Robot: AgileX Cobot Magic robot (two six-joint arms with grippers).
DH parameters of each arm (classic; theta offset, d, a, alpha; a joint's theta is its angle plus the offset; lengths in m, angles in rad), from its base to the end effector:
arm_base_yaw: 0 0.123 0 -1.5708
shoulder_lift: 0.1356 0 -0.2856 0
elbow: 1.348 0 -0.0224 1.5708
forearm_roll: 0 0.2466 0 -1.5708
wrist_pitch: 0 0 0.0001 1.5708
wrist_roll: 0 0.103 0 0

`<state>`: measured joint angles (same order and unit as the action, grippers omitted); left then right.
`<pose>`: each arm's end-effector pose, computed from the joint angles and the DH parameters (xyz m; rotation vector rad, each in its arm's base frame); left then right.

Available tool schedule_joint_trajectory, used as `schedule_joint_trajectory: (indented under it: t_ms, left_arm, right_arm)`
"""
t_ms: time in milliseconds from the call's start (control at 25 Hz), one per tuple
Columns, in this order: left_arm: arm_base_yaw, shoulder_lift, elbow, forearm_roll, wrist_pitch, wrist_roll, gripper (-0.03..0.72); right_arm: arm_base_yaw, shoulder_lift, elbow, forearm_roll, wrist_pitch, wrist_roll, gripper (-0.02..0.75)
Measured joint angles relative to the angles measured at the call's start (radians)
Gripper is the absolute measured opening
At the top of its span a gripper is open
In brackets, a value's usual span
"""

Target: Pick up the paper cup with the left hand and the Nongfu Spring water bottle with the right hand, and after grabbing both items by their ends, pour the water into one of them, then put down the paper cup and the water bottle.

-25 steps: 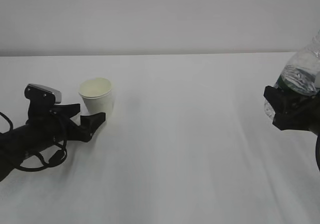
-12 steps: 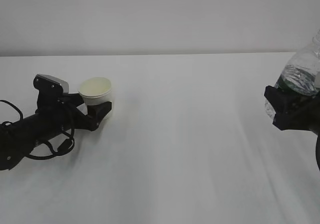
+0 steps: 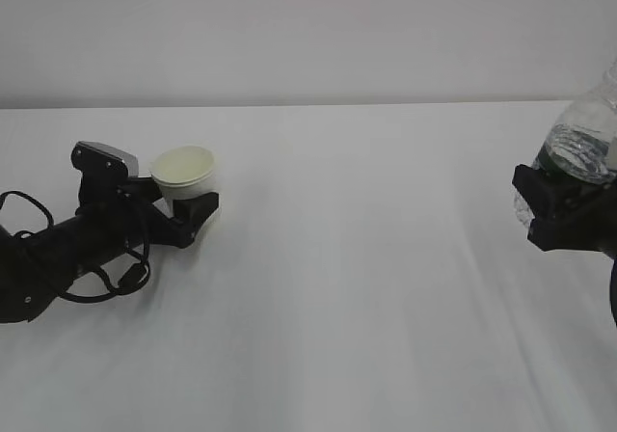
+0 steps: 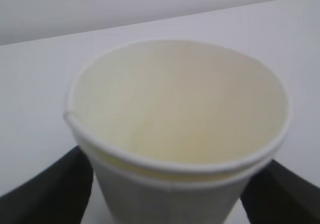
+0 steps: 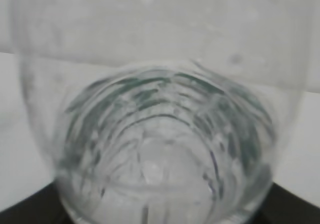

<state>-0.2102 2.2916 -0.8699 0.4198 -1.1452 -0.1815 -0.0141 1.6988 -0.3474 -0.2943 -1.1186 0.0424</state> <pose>0.3720 -0.1184 0.0542 0.4603 1.7459 -0.4904 0.2687 0.0231 0.1541 -0.2583 1.7112 0.1526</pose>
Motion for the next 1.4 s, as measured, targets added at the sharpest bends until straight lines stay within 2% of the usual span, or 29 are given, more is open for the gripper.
schedule_joint_trajectory:
  t_ms: [400, 720, 1000, 1200, 1400]
  left_arm:
    - [0.0, 0.037, -0.059, 0.0, 0.0, 0.0, 0.625]
    - [0.0, 0.037, -0.059, 0.017, 0.0, 0.0, 0.534]
    - [0.0, 0.037, -0.059, 0.029, 0.0, 0.0, 0.511]
    - [0.0, 0.037, -0.061, 0.035, 0.0, 0.0, 0.452]
    - [0.0, 0.037, -0.064, 0.054, 0.0, 0.0, 0.445]
  right_arm:
    - [0.0, 0.0, 0.0, 0.002, 0.0, -0.001, 0.437]
    - [0.0, 0.0, 0.0, 0.003, 0.0, -0.001, 0.437]
    - [0.0, 0.0, 0.0, 0.009, 0.0, -0.002, 0.437]
    - [0.0, 0.0, 0.0, 0.013, 0.0, -0.002, 0.437]
    - [0.0, 0.0, 0.0, 0.013, 0.0, -0.002, 0.437]
